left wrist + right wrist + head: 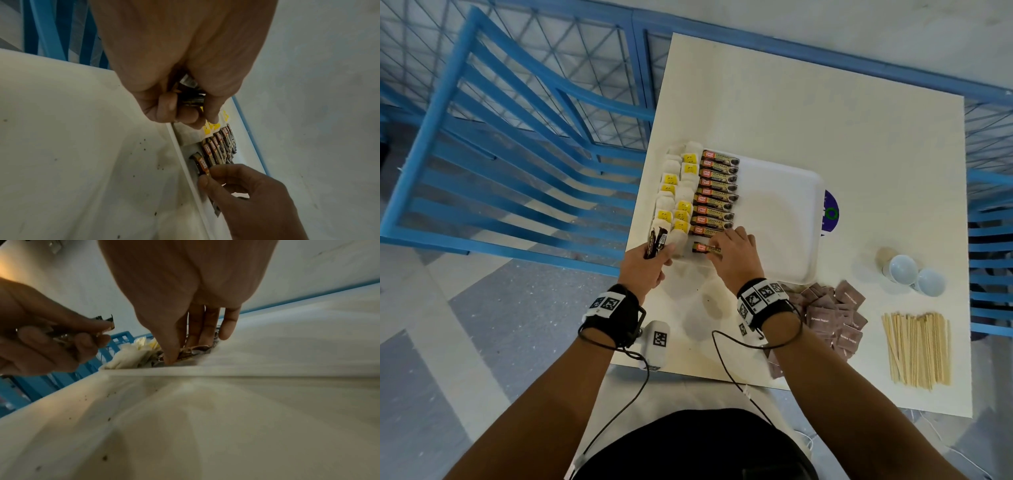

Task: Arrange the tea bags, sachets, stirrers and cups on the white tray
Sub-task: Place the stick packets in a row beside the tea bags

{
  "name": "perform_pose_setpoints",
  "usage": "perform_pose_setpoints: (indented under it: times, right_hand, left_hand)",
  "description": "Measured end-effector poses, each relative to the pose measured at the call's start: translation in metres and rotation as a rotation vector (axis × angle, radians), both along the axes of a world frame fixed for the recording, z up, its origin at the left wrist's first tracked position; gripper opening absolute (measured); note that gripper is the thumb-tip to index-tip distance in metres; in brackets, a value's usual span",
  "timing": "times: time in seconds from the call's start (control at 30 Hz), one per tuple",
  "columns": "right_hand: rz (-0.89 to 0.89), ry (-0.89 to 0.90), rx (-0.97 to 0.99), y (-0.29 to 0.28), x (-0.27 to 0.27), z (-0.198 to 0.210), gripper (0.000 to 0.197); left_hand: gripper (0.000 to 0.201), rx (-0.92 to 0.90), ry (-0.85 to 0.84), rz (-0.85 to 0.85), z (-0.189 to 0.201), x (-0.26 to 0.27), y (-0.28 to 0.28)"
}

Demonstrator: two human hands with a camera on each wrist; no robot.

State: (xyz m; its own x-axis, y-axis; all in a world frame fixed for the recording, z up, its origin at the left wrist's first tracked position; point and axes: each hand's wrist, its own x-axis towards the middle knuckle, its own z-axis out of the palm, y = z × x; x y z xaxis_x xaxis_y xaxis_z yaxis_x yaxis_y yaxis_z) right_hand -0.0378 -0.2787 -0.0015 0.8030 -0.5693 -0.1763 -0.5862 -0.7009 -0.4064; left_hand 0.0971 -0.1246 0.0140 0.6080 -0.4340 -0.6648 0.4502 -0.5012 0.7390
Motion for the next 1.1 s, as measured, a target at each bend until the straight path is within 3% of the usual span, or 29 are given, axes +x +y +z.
perform_pose_setpoints:
  times: [0.13, 0.47, 0.73, 0.83, 0.93, 1.0, 1.1]
  right_hand:
    - [-0.005, -0.026, -0.074, 0.005, 0.002, -0.007, 0.010]
    - [-0.030, -0.039, -0.034, 0.003, 0.016, -0.010, 0.016]
    - [-0.036, -0.049, -0.033, 0.002, 0.014, -0.010, 0.027]
    - [-0.082, -0.107, -0.066, 0.006, 0.012, -0.001, 0.022]
    - [-0.201, -0.261, 0.169, 0.011, 0.018, 0.017, 0.018]
    - [-0.341, -0.238, 0.460, 0.012, 0.028, 0.031, 0.025]
    - [-0.345, -0.169, 0.558, 0.006, 0.035, 0.038, 0.030]
  left_hand:
    - [0.028, -0.008, 0.016, -0.003, 0.001, 0.007, 0.003]
    - [0.020, -0.064, 0.182, 0.034, 0.002, 0.016, -0.002]
    - [0.017, -0.076, 0.129, -0.130, 0.005, 0.013, 0.002]
    - [0.017, -0.064, 0.117, -0.169, 0.007, 0.012, 0.001]
    - [0.018, -0.050, 0.093, -0.209, 0.008, 0.011, 0.000]
    - [0.017, -0.064, 0.091, -0.238, 0.009, 0.009, -0.002]
    - [0.018, -0.054, 0.065, -0.256, 0.010, 0.006, -0.005]
